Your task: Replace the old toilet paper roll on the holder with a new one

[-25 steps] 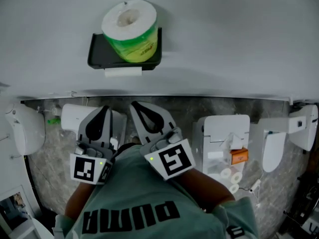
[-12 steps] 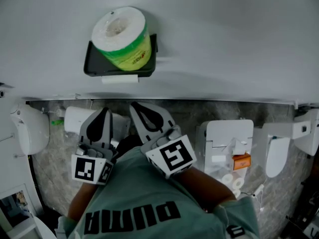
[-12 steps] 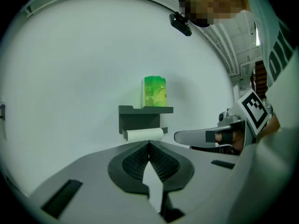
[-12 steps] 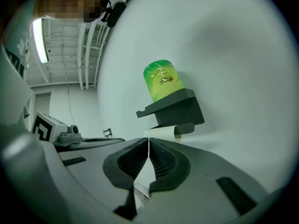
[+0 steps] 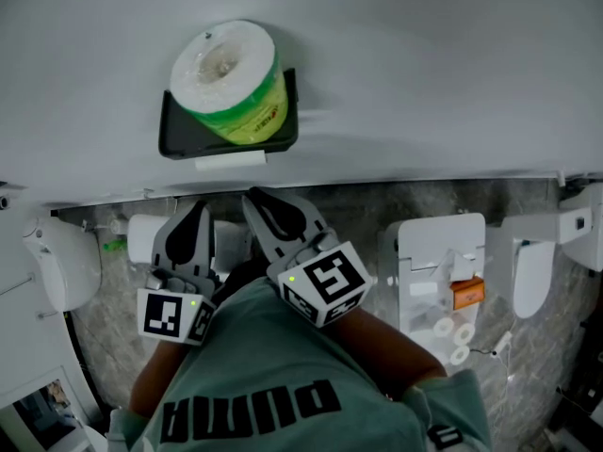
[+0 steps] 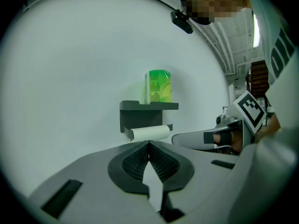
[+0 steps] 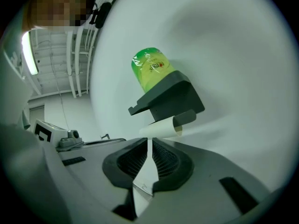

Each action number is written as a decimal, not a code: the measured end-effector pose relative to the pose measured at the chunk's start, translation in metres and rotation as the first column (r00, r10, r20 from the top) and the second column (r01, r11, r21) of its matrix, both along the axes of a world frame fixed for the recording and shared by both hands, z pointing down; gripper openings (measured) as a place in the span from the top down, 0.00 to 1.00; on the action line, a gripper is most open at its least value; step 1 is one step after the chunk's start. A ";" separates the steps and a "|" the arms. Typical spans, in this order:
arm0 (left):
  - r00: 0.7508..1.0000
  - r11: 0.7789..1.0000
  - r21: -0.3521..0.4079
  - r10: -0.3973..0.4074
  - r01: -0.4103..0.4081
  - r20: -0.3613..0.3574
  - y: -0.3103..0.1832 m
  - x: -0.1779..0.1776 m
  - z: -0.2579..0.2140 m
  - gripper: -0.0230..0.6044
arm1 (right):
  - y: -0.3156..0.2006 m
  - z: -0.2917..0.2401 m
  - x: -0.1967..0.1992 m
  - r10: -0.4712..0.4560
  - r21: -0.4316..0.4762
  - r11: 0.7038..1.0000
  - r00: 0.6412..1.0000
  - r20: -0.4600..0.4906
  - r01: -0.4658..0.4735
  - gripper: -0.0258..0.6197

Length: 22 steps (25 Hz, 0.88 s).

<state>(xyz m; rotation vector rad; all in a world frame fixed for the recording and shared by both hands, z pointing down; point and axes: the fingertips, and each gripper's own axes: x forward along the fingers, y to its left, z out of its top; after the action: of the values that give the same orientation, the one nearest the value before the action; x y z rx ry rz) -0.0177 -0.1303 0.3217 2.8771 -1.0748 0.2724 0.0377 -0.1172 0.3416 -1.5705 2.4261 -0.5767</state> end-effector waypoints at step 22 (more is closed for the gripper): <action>0.993 0.994 -0.094 0.068 -0.059 0.096 -0.034 0.004 0.019 0.96 | -0.053 0.010 0.005 0.025 -0.066 0.998 0.778 0.628 0.022 0.56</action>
<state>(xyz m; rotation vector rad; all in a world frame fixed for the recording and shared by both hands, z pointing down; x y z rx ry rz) -0.0138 -0.1645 0.3406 2.8461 -0.9587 0.4594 0.0426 -0.1706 0.3514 -1.1389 1.9010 -1.0088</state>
